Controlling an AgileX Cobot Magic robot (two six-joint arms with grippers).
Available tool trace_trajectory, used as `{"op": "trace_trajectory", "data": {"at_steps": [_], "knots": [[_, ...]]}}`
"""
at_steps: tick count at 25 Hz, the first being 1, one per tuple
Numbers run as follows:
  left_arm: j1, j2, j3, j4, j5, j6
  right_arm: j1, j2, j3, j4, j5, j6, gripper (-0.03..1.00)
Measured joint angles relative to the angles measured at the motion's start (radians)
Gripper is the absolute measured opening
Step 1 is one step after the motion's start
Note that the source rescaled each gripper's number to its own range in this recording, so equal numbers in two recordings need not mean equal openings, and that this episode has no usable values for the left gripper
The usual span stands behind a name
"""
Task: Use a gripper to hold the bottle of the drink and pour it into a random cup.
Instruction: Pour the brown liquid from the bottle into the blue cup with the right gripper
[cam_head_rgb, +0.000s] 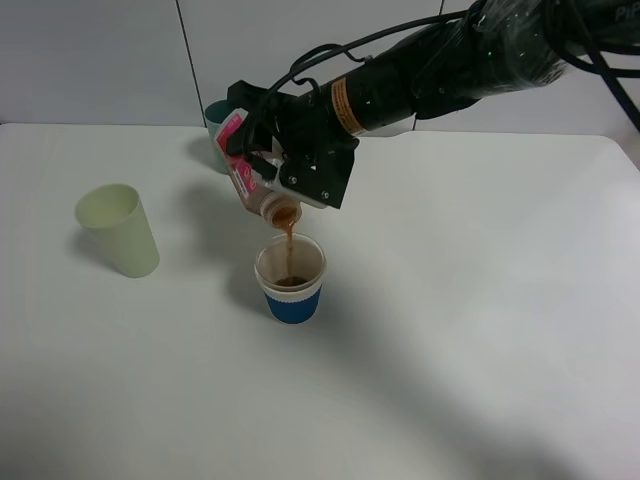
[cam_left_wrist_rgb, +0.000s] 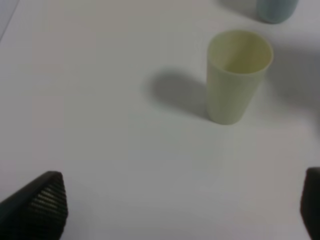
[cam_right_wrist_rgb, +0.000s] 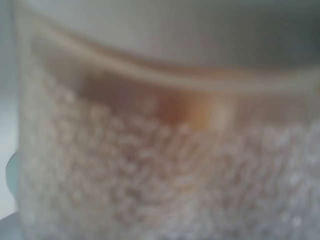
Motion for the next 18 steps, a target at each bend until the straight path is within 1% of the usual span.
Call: {"op": "trace_trajectory", "data": {"at_steps": [6, 18], "knots": [[0.000, 0.000, 0.000, 0.000, 0.000, 0.000, 0.002, 0.000, 0.000, 0.000, 0.012, -0.023, 0.01], [0.000, 0.000, 0.000, 0.000, 0.000, 0.000, 0.025, 0.000, 0.000, 0.037, 0.041, -0.096, 0.01]]}}
